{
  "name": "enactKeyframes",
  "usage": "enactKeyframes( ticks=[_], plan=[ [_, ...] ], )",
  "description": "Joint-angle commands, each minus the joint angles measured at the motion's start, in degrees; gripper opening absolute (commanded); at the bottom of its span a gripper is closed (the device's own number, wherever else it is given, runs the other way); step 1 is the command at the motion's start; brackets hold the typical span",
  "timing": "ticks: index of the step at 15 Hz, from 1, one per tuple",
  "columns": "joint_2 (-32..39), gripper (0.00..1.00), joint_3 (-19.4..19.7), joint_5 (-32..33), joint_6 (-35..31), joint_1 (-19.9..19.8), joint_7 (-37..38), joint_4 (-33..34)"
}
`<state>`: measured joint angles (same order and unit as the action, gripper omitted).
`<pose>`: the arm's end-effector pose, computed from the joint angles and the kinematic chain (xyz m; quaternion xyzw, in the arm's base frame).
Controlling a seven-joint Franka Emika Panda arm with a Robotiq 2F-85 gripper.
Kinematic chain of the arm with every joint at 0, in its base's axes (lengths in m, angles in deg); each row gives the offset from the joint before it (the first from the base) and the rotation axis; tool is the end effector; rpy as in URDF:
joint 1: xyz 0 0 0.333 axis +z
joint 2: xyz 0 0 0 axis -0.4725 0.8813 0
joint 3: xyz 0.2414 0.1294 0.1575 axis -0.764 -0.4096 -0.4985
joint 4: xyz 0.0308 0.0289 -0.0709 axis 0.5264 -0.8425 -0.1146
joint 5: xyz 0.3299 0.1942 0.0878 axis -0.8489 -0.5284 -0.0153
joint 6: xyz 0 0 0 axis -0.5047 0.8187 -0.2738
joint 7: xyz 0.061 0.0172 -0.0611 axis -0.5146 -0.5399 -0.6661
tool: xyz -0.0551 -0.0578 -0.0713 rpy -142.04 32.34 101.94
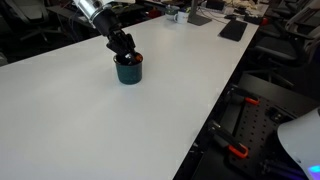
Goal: Remove the marker out of the cup
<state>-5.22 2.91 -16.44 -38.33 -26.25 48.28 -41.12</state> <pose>0.6547 0.0525 0.1561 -0.9056 -0.2016 0.3725 0.0214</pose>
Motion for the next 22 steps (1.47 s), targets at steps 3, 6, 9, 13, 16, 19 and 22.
enactKeyframes(
  ticks=[3, 6, 9, 13, 16, 19, 22],
  plan=[
    [-0.38, 0.05, -0.35, -2.5, 5.55, -1.16, 0.17, 3.53],
    [-1.84, 0.05, -0.5, -4.24, 9.64, -2.23, -0.19, 4.67],
    [-5.29, 0.05, -0.61, -6.47, 12.95, -3.59, -0.21, 3.42],
    [-10.99, 0.05, 0.26, -8.8, 12.69, -5.12, 1.58, -0.69],
    [-14.86, 0.05, 1.74, -8.96, 7.93, -5.31, 6.02, -4.74],
    [-16.35, 0.05, 3.77, -8.26, 0.81, -4.84, 12.4, -7.83],
    [-15.91, 0.05, 5.68, -7.62, -6.62, -4.18, 19.17, -10.5]
  ],
)
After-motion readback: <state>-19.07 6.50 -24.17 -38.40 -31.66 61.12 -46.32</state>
